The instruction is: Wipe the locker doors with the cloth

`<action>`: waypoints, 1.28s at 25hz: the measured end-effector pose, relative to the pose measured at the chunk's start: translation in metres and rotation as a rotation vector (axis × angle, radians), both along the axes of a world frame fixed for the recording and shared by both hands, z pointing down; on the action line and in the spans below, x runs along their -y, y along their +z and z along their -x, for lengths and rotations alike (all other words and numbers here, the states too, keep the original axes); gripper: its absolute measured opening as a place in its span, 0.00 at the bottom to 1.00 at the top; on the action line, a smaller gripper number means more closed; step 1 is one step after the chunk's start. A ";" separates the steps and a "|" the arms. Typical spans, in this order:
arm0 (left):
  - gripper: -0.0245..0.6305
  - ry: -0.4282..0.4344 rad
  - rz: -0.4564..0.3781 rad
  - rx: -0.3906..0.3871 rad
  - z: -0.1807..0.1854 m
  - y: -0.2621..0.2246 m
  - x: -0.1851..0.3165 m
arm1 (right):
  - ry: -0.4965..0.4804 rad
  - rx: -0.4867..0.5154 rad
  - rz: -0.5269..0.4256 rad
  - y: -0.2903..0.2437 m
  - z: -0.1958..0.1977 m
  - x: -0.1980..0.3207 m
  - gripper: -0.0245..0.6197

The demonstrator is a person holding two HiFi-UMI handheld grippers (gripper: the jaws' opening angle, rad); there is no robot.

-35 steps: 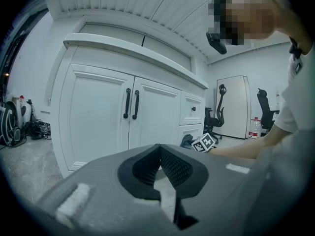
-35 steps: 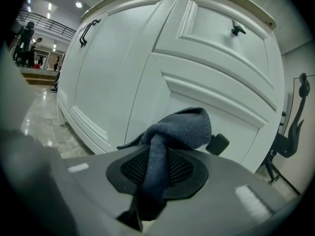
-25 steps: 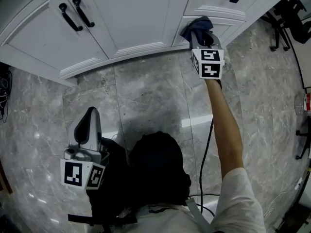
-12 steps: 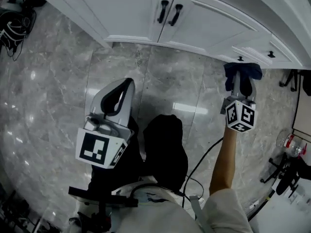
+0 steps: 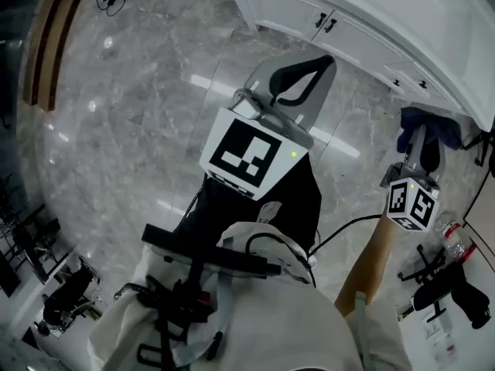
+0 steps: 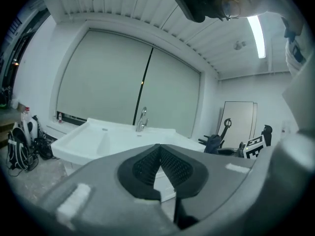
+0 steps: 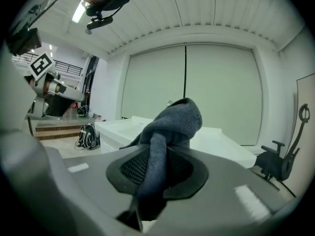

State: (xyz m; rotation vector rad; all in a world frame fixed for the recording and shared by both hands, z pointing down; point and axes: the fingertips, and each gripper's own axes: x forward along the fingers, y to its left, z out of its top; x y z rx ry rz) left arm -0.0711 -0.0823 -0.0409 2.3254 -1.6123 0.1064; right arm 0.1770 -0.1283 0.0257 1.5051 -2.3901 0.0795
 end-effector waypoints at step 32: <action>0.04 0.044 -0.158 0.038 -0.037 -0.234 -0.176 | -0.009 0.130 -0.069 -0.255 -0.003 -0.213 0.15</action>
